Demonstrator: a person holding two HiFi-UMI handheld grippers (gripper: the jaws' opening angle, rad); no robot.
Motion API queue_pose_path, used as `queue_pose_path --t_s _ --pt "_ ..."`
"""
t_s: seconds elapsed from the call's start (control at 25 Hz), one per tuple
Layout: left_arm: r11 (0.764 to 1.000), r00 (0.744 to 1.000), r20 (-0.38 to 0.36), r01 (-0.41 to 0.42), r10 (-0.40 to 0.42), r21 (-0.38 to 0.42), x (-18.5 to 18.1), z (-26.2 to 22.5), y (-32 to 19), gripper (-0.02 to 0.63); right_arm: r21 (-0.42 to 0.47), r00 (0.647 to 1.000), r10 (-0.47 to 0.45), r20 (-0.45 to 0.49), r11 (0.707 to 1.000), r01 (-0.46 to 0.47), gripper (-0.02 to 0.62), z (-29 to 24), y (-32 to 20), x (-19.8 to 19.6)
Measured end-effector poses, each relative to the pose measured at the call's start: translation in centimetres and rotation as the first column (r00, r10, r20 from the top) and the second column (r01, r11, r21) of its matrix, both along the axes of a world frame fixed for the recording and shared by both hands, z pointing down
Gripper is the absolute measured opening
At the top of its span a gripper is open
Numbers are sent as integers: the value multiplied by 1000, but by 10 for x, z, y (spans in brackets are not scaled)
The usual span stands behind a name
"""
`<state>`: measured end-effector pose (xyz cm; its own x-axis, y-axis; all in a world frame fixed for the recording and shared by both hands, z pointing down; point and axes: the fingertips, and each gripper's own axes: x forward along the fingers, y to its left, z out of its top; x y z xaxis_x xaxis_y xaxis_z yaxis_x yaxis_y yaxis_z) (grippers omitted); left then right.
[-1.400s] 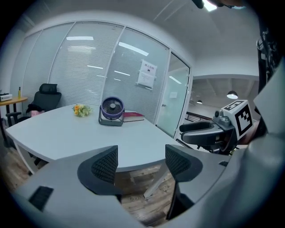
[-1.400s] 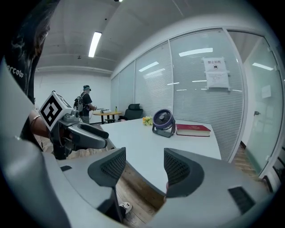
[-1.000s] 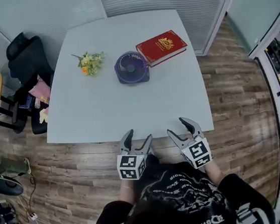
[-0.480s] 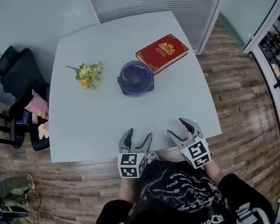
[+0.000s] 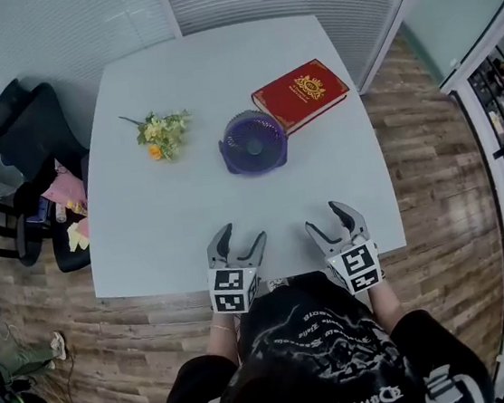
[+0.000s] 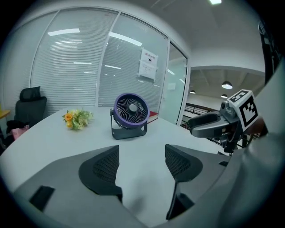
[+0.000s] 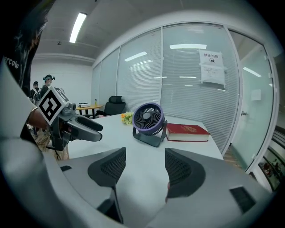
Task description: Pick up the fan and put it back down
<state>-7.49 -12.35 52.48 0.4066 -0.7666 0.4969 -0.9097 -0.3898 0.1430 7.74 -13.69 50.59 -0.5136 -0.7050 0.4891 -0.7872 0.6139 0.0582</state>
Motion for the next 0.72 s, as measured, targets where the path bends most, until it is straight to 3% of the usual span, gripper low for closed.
queue_pose_path --t_s 0.44,0.72 --pt "999 997 76 23 -21 -25 -18 6 -55 334 -16 1000 4 -3 1000 -4 272 5 -65 -2" --pt "999 991 135 23 -19 -30 -28 16 -92 334 13 997 -66 -47 998 67 270 4 -113 -16"
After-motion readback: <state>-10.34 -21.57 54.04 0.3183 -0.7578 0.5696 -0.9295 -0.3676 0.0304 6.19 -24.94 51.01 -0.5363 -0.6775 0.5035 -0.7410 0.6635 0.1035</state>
